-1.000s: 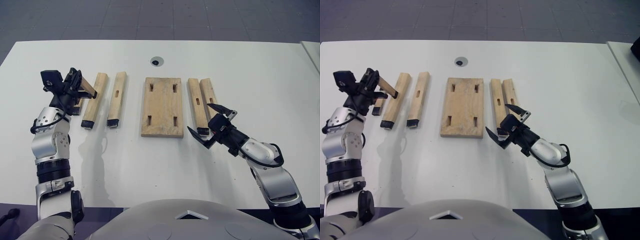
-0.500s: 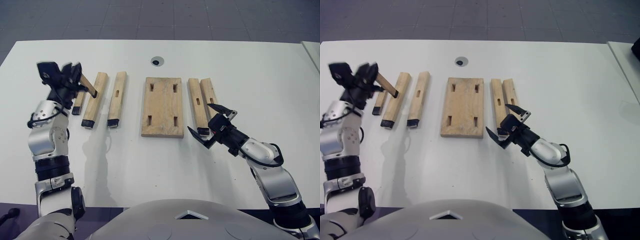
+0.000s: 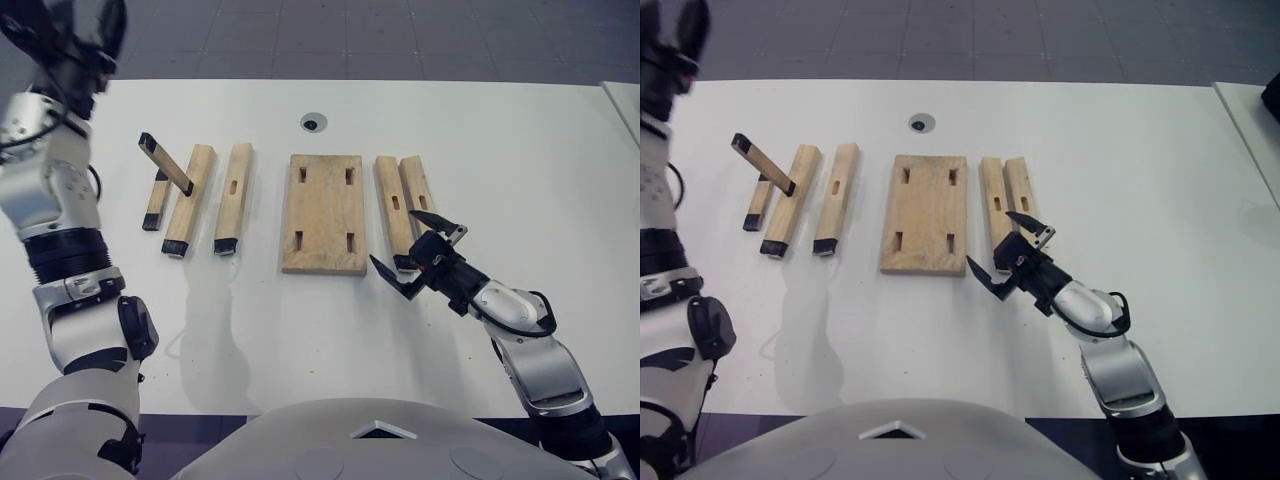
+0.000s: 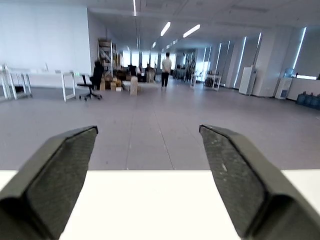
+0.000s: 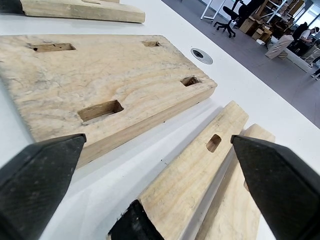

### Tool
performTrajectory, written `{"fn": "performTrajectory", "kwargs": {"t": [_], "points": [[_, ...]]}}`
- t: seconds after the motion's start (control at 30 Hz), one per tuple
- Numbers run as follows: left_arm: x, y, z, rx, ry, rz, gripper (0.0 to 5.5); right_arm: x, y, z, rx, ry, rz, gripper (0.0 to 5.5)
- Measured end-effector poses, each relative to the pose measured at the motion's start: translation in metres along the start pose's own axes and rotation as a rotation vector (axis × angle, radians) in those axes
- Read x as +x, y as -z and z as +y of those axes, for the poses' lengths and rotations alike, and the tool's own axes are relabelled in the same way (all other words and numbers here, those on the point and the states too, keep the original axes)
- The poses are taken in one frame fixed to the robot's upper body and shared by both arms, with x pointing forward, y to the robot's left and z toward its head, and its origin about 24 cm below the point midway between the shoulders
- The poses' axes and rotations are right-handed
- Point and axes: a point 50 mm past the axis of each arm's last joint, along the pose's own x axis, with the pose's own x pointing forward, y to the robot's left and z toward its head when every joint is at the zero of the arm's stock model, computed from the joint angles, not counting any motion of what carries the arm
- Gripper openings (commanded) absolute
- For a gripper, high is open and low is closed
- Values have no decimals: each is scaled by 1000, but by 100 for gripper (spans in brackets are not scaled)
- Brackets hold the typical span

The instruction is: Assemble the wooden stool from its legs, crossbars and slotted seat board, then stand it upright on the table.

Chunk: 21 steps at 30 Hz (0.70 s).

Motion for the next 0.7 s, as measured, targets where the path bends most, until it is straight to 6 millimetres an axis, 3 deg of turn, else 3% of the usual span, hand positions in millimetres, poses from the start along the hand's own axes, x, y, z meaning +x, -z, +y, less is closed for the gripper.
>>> {"fn": "performTrajectory", "kwargs": {"t": [0.03,0.2,0.37,0.57,0.63,0.7], "points": [[-2,22,-2,-3,0,62,442,0,0,0,-1,3,1,540],[-2,28,2,33,-16,47,523,1,0,1,9,9,-4,540],[-3,16,-6,5,5,10,539,0,2,4,19,9,8,540],[-20,-47,-19,37,59,-227,539,-1,3,4,21,11,13,540],[-32,-46,-17,57,51,-219,539,-1,3,5,23,14,17,540],[-45,-29,-11,63,28,-151,519,-2,4,6,26,17,19,540]]}}
